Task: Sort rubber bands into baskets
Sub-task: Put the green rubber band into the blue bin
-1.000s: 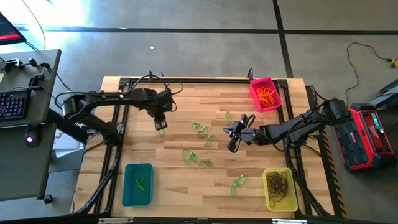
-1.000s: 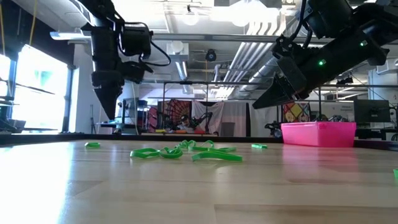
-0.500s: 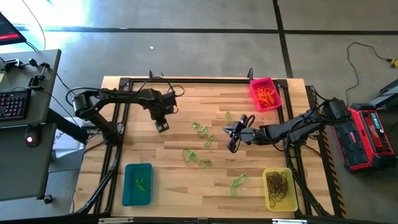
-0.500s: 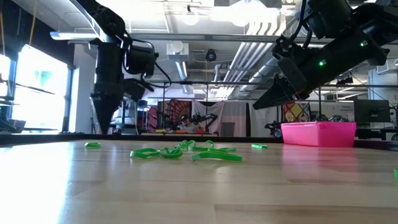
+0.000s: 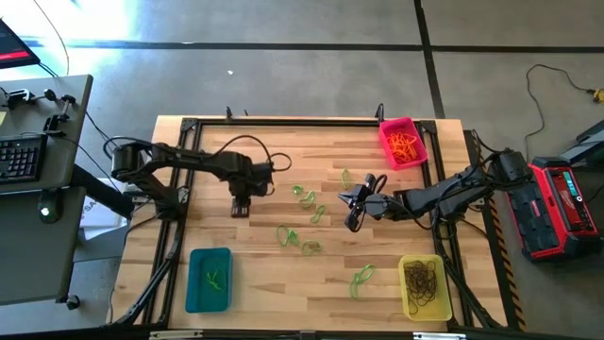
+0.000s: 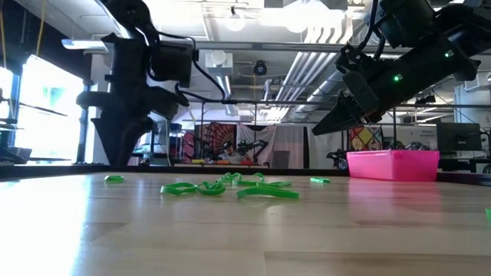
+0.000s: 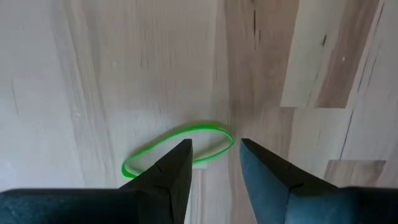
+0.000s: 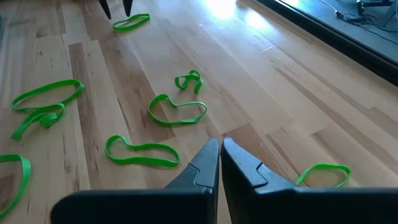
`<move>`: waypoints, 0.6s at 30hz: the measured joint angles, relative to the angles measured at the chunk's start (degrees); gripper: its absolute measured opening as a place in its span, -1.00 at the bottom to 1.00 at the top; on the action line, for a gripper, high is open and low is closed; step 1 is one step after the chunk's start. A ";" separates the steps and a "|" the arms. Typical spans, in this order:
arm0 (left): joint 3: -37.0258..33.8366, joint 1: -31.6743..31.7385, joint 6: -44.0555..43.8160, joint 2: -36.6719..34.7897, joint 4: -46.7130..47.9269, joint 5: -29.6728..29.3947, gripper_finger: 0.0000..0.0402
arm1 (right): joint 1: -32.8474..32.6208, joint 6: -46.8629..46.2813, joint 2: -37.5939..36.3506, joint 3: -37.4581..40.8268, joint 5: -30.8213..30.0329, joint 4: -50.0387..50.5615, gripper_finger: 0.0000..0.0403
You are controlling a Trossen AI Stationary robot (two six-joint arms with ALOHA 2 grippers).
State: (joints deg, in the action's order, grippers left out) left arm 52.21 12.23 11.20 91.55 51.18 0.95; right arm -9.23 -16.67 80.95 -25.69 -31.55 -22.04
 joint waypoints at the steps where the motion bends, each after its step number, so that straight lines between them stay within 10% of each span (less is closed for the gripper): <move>1: 0.00 -0.28 -0.06 0.00 0.00 -0.13 -0.37 | 0.00 0.00 0.00 -0.02 0.00 -0.01 -0.97; 18: -0.12 -1.16 -4.02 -0.01 -0.16 -0.08 -0.37 | -0.01 0.02 0.00 -0.01 0.00 0.02 -0.97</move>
State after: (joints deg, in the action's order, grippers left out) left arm 52.08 11.07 7.18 91.54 51.02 0.87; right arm -9.24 -16.64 80.95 -25.70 -31.55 -22.02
